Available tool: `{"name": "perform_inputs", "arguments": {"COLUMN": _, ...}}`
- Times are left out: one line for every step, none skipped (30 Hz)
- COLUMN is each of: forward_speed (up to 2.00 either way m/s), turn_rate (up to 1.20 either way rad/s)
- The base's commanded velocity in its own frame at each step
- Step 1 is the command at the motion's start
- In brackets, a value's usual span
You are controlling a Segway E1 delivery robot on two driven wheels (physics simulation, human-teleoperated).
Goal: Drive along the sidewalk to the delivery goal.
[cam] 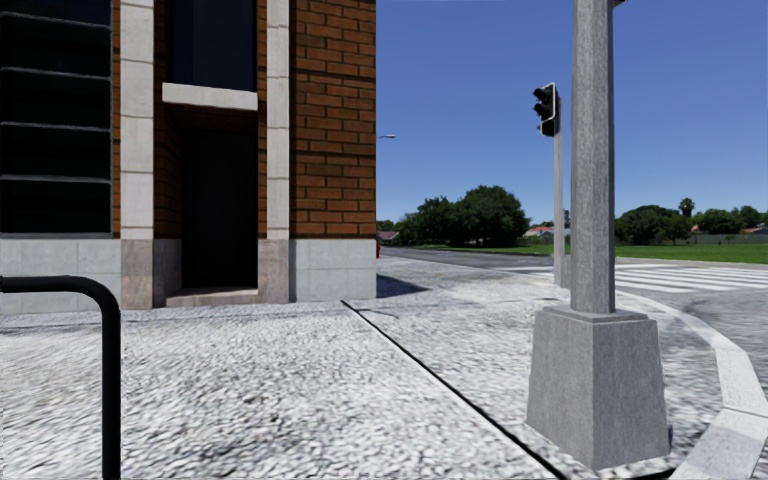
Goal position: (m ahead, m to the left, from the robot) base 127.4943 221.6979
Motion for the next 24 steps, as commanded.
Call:
{"name": "perform_inputs", "arguments": {"forward_speed": 1.13, "turn_rate": 0.00}}
{"name": "perform_inputs", "arguments": {"forward_speed": 1.13, "turn_rate": 0.00}}
{"name": "perform_inputs", "arguments": {"forward_speed": 1.12, "turn_rate": 0.00}}
{"name": "perform_inputs", "arguments": {"forward_speed": 1.12, "turn_rate": 0.00}}
{"name": "perform_inputs", "arguments": {"forward_speed": 1.12, "turn_rate": 0.00}}
{"name": "perform_inputs", "arguments": {"forward_speed": 1.12, "turn_rate": 0.00}}
{"name": "perform_inputs", "arguments": {"forward_speed": 1.12, "turn_rate": 0.00}}
{"name": "perform_inputs", "arguments": {"forward_speed": 1.12, "turn_rate": 0.00}}
{"name": "perform_inputs", "arguments": {"forward_speed": 1.12, "turn_rate": 0.00}}
{"name": "perform_inputs", "arguments": {"forward_speed": 1.12, "turn_rate": 0.00}}
{"name": "perform_inputs", "arguments": {"forward_speed": 1.12, "turn_rate": 0.00}}
{"name": "perform_inputs", "arguments": {"forward_speed": 1.12, "turn_rate": 0.00}}
{"name": "perform_inputs", "arguments": {"forward_speed": 1.12, "turn_rate": 0.00}}
{"name": "perform_inputs", "arguments": {"forward_speed": 1.12, "turn_rate": 0.00}}
{"name": "perform_inputs", "arguments": {"forward_speed": 1.12, "turn_rate": 0.00}}
{"name": "perform_inputs", "arguments": {"forward_speed": 1.12, "turn_rate": 0.00}}
{"name": "perform_inputs", "arguments": {"forward_speed": 1.12, "turn_rate": 0.00}}
{"name": "perform_inputs", "arguments": {"forward_speed": 1.12, "turn_rate": 0.00}}
{"name": "perform_inputs", "arguments": {"forward_speed": 1.12, "turn_rate": 0.00}}
{"name": "perform_inputs", "arguments": {"forward_speed": 1.12, "turn_rate": 0.00}}
{"name": "perform_inputs", "arguments": {"forward_speed": 1.12, "turn_rate": 0.12}}
{"name": "perform_inputs", "arguments": {"forward_speed": 1.12, "turn_rate": 0.17}}
{"name": "perform_inputs", "arguments": {"forward_speed": 1.12, "turn_rate": 0.17}}
{"name": "perform_inputs", "arguments": {"forward_speed": 1.12, "turn_rate": 0.23}}
